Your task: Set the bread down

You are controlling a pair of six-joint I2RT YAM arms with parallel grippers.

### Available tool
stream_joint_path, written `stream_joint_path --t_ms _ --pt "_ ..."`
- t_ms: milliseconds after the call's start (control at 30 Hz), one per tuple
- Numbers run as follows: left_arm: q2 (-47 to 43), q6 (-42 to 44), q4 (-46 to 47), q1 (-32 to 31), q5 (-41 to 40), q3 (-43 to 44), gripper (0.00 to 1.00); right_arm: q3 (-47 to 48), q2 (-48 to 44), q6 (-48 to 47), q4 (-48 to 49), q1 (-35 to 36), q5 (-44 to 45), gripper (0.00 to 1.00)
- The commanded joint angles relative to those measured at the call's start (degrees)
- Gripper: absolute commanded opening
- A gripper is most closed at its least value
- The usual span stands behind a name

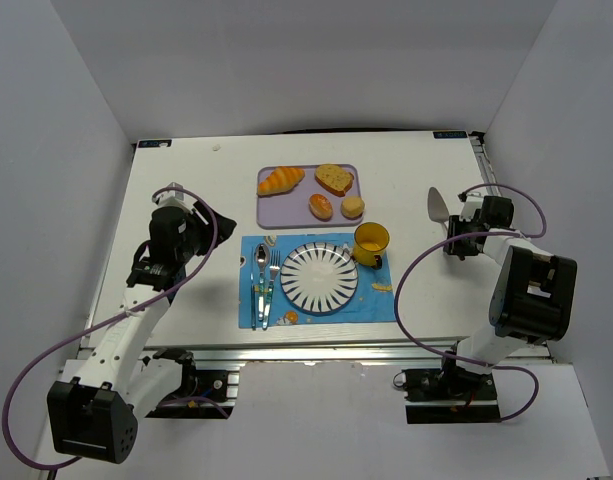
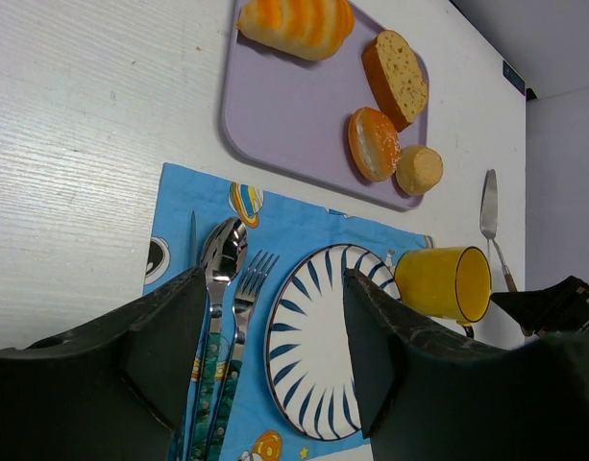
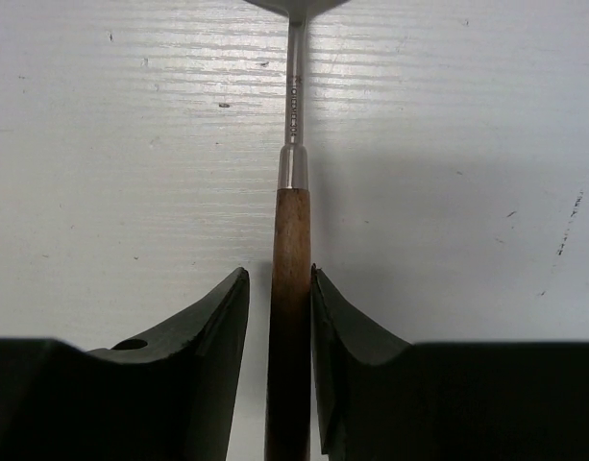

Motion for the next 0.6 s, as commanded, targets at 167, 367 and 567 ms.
stream_joint_path --t_ms 167,367,567 --pt "-0.9 -0.1 0.3 -0.2 -0.3 -0.7 0.69 0.2 -1.7 -0.3 2.2 -0.2 0.6 0.35" --pt "-0.8 -0.1 0.4 -0.2 -0.2 -0.7 0.69 -0.9 -2.1 -0.6 2.5 -0.2 0.6 0.34" --pt "-0.8 0.0 0.3 -0.2 -0.1 -0.7 0.69 -1.5 -2.4 -0.6 2.9 -0.2 0.9 0.32"
